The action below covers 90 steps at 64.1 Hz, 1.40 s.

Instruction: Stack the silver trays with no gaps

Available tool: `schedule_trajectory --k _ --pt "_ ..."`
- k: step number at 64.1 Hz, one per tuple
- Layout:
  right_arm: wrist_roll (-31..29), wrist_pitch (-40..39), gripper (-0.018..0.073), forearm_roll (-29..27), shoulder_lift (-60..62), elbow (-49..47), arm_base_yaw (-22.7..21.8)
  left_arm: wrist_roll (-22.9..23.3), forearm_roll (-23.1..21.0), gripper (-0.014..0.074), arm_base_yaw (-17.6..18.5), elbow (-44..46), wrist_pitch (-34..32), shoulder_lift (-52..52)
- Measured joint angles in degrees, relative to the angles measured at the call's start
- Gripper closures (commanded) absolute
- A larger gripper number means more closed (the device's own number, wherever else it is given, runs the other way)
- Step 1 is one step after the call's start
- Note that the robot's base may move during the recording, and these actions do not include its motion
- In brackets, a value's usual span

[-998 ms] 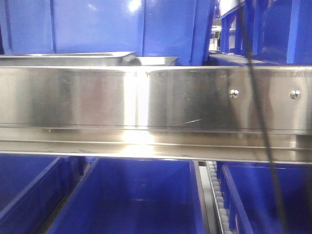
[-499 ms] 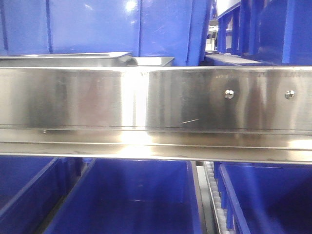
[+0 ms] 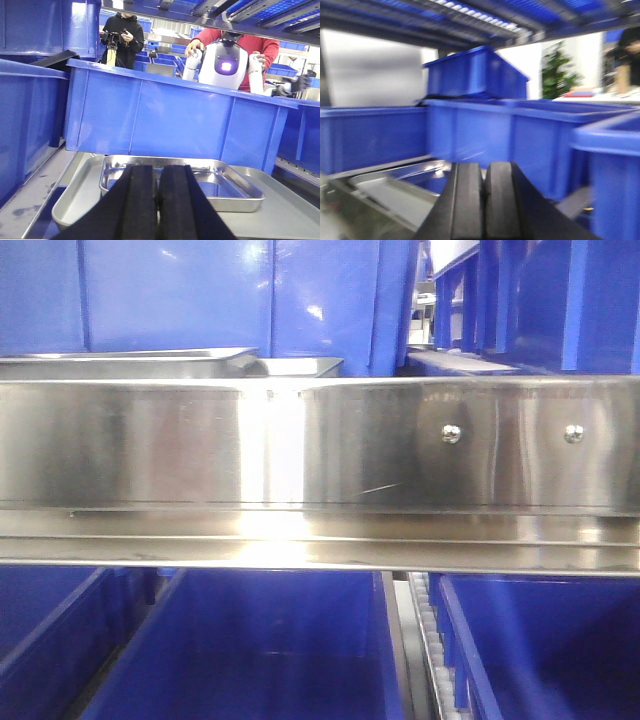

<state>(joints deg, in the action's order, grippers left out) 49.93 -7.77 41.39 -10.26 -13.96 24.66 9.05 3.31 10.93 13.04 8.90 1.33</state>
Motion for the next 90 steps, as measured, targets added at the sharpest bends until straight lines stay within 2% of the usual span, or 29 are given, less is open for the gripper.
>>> schedule_trajectory --k 9,16,27,45,71,86,90 --pt "0.0 0.5 0.0643 0.0 4.8 3.3 -7.3 0.0 0.0 0.0602 0.0 0.0 0.0 0.0" --pt "0.0 3.9 0.0643 0.0 6.1 4.7 -12.1 0.0 0.0 0.0602 0.0 0.0 0.0 0.0" --pt "0.0 10.8 0.0643 0.1 6.2 5.2 -16.2 0.0 0.0 0.0602 0.0 0.0 0.0 0.0" --pt "0.0 15.5 0.0643 4.0 8.9 5.4 -18.2 0.0 0.0 0.0602 0.0 0.0 0.0 0.0" --pt "0.1 16.8 0.0643 4.2 10.1 8.9 -18.5 0.0 0.0 0.0602 0.0 0.0 -0.1 0.0" --pt "0.0 16.3 0.0643 4.0 10.1 9.6 -18.5 0.0 0.0 0.0602 0.0 0.0 -0.1 0.0" --pt "-3.4 16.1 0.0643 0.4 10.1 10.0 -18.5 0.0 0.0 0.0602 0.0 0.0 -0.1 0.0"
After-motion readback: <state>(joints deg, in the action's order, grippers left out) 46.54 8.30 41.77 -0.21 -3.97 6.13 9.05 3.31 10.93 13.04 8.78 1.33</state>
